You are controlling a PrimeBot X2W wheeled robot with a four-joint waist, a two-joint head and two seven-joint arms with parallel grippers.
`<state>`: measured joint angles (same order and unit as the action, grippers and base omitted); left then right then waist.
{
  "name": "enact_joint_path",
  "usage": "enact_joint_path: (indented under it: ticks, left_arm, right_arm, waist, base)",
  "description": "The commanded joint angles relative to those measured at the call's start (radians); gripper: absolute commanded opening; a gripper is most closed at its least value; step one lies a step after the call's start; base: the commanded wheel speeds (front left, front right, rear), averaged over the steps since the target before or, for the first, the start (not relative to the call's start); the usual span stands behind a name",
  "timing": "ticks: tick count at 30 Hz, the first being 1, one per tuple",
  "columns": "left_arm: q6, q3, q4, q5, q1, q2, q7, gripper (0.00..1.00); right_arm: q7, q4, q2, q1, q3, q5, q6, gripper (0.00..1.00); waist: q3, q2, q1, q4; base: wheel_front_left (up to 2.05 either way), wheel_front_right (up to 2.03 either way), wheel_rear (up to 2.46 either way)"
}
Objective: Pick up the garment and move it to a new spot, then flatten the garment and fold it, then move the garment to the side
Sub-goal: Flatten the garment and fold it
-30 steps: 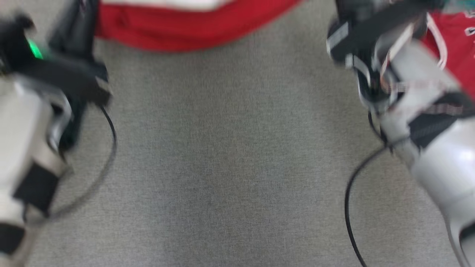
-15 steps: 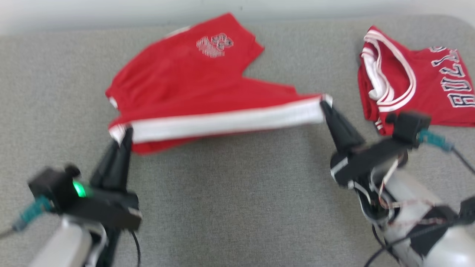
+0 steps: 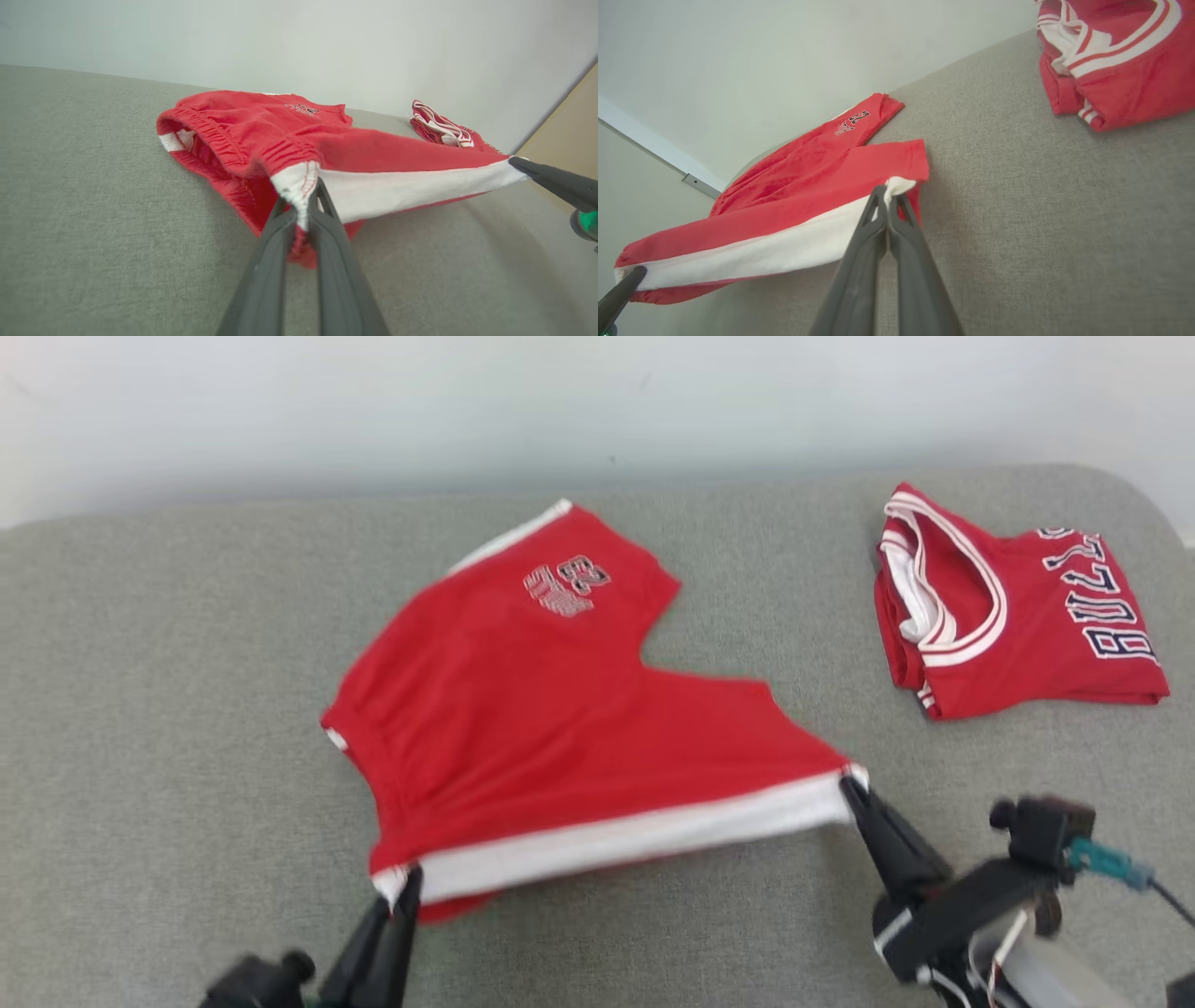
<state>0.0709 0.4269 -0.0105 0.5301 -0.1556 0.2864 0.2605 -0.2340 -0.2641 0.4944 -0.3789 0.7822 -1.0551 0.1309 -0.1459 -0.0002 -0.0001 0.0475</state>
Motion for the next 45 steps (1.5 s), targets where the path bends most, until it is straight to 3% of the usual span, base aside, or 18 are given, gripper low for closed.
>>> enact_joint_path:
  ticks: [1,13,23,34,39,45]
  left_arm:
    - [-0.004,-0.002,-0.007,-0.024,0.027,0.005,0.004,0.00]
    - [-0.048,-0.050,-0.043,-0.133,0.212,-0.086,0.004,0.00]
    - [-0.101,-0.101,-0.056,-0.188,0.192,-0.139,0.004,0.00]
    - [-0.144,-0.169,-0.046,-0.234,0.000,-0.135,0.004,0.00]
    - [-0.156,-0.175,-0.075,-0.237,-0.098,-0.121,0.004,0.00]
    - [-0.170,-0.191,-0.152,-0.205,-0.243,-0.114,-0.009,0.00]
  right_arm:
    - [0.004,0.004,0.010,0.025,-0.005,0.003,0.000,0.00]
    - [0.140,0.125,0.015,0.300,-0.134,0.054,0.000,0.00]
    - [0.184,0.201,-0.060,0.305,-0.277,0.182,0.000,0.00]
    - [0.240,0.191,-0.117,0.059,-0.345,0.277,0.000,0.00]
    - [0.258,0.126,-0.138,-0.097,-0.337,0.300,0.000,0.00]
    - [0.285,-0.042,-0.182,-0.343,-0.302,0.297,0.000,0.00]
  waist:
    - [0.025,0.0002,0.0001,-0.011]
    - [0.085,0.0002,0.0001,-0.051]
    - [0.073,0.0002,0.0001,-0.063]
    - [0.019,0.0002,0.0001,-0.096]
    - [-0.028,0.0002,0.0001,-0.107]
    - [-0.105,0.0002,0.0001,-0.124]
  base:
    - [0.00,0.00,0.00]
    - [0.00,0.00,0.00]
    - [0.00,0.00,0.00]
    - [0.00,0.00,0.00]
    - [0.00,0.00,0.00]
    - [0.00,0.00,0.00]
